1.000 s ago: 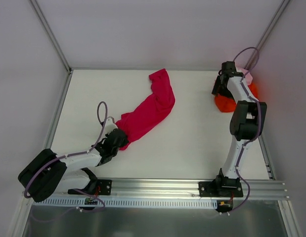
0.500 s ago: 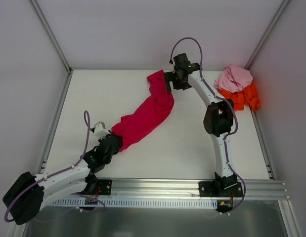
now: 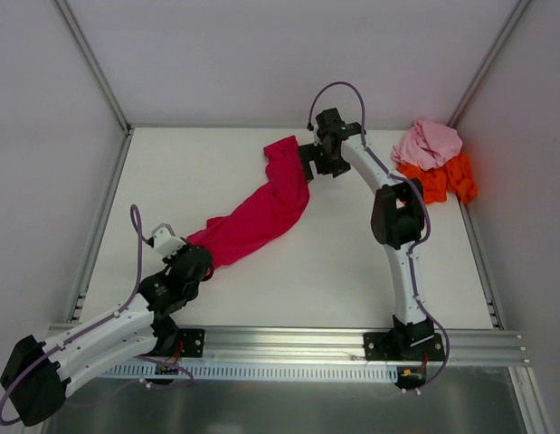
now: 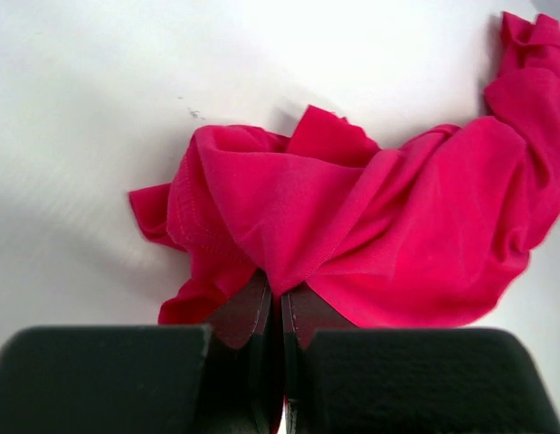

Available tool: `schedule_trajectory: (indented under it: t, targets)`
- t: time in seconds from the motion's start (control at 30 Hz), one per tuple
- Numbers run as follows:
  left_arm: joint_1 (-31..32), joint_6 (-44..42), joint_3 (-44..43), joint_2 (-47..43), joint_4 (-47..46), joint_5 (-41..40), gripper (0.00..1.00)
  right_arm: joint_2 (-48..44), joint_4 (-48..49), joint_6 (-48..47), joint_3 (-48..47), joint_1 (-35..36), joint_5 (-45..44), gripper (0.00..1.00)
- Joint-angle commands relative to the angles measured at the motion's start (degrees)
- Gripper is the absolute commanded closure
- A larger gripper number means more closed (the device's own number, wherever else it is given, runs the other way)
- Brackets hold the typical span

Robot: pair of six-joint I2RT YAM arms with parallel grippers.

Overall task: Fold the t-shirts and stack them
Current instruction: Move the tshirt to the center of the board

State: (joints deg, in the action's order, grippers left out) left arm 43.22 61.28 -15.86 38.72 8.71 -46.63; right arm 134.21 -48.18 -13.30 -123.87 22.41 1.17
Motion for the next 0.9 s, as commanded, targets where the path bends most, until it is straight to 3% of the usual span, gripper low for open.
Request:
schedule_trajectory:
  t: [0.0,0.17,0.57,0.87]
  targets:
    - [0.7,6.2,-2.8,1.1,7.2,-6.1,1.00,-1.5,1.7,-2.3,-0.5,1.7,5.4,0.00]
    - [0.7,6.2,-1.9,-2.5,8.4,-7.2,1.00,-0.7,3.2,-3.1,-2.9,4.3,5.8,0.00]
    - [0.7,5.2,-0.3,-1.6,6.8,-6.0,1.00,5.8,10.7,-0.4,-7.2,6.2,12.5,0.00]
    - [0.6,3.3,3.1,-0.4,1.4,-3.8,1.00,9.0,17.9,0.3,-8.1,6.3,6.7,0.13]
